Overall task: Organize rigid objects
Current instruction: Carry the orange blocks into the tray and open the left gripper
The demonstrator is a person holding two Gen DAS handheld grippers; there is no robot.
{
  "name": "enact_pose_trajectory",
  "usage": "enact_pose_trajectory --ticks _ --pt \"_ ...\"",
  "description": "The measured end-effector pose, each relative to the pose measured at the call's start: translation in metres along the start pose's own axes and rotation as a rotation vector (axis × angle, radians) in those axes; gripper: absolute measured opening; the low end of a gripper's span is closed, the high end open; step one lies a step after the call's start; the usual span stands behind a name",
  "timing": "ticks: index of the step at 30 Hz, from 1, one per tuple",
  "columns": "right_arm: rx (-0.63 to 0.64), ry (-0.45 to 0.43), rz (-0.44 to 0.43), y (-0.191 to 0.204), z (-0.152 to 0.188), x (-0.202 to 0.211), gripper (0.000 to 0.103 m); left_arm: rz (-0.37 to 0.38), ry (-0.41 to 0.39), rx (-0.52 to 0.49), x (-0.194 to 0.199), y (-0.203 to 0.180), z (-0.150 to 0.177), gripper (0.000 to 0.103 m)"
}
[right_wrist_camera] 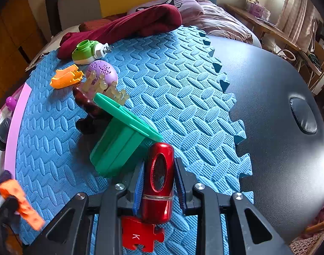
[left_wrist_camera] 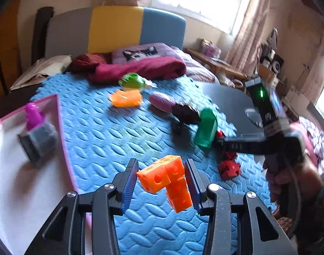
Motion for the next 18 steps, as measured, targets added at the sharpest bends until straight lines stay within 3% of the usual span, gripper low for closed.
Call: enact_pose_trajectory --ticks 6,10,14,18 --pt "0.014 -0.007 0.014 0.001 0.0 0.0 0.026 -0.04 -0.123 0.108 0.05 0.048 -0.039 0.045" --pt "0.024 -0.012 0.02 0.002 0.0 0.001 0.026 -0.156 -0.207 0.164 0.069 0.099 -0.065 0.045" --pt "0.027 -0.014 0.021 0.002 0.0 0.002 0.025 -0.268 -0.217 0.238 0.066 0.155 -0.083 0.045" --pt "0.032 -0.016 0.022 0.002 0.0 0.001 0.025 -0.329 -0.169 0.297 0.042 0.195 -0.09 0.045"
Point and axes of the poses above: each gripper's, at about its wrist camera, not at the fingertips, and x roughly against the way its jaws point, y to its left, z to its underside, the point moved 4 cm from there along -x, roughly the way its jaws point, and after that the axes turned 12 degrees about x, right-handed, at the moved point
